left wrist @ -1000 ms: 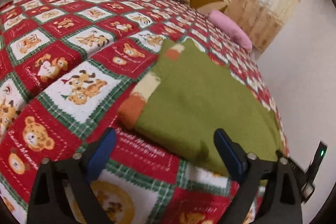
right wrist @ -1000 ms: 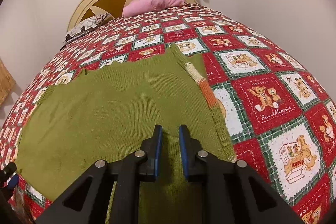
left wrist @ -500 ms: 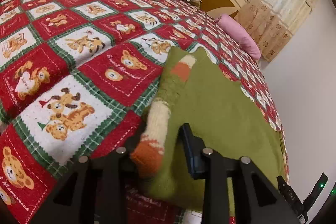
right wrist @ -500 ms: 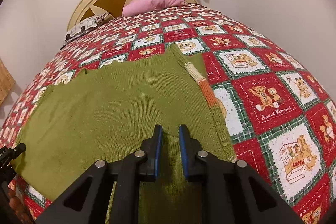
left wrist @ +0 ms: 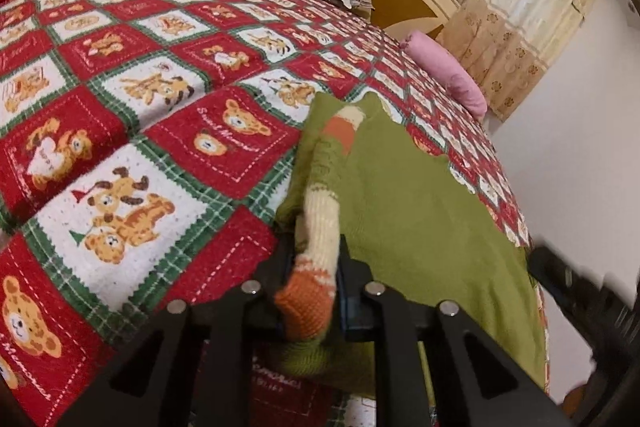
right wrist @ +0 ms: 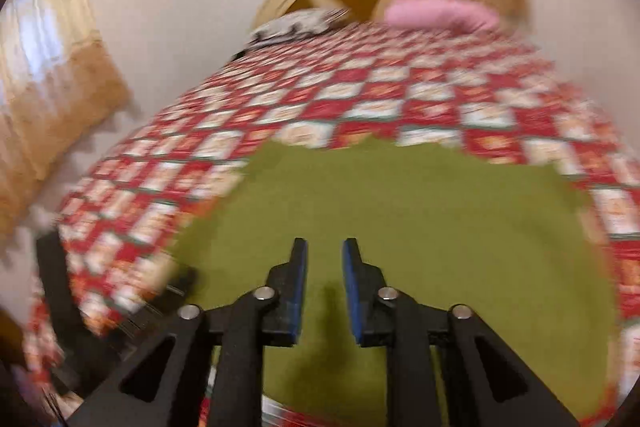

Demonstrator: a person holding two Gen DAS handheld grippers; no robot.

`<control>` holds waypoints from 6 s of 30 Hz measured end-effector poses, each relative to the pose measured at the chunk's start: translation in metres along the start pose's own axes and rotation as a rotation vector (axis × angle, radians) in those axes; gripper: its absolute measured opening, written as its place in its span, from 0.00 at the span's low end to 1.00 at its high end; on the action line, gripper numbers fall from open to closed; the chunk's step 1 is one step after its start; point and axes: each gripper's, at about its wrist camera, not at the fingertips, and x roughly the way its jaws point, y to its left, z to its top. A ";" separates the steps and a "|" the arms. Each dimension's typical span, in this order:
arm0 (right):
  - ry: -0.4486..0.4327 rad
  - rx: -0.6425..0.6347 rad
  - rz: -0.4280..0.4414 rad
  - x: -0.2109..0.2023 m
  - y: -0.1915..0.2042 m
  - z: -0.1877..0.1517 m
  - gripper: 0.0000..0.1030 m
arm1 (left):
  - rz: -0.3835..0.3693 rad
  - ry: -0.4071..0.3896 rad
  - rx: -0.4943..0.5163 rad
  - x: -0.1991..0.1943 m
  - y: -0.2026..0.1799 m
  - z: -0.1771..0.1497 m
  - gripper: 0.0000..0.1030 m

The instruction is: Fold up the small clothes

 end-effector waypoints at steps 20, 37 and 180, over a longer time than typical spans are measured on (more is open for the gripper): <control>0.311 -0.408 0.026 0.175 0.129 0.029 0.56 | -0.064 0.006 -0.067 0.002 0.012 -0.002 0.19; 0.140 0.075 0.241 0.075 0.013 0.055 0.11 | -0.109 -0.111 0.348 -0.039 -0.070 -0.012 0.18; 0.010 0.195 -0.271 -0.053 -0.194 -0.049 0.14 | 0.033 0.113 0.621 0.041 -0.206 -0.068 0.90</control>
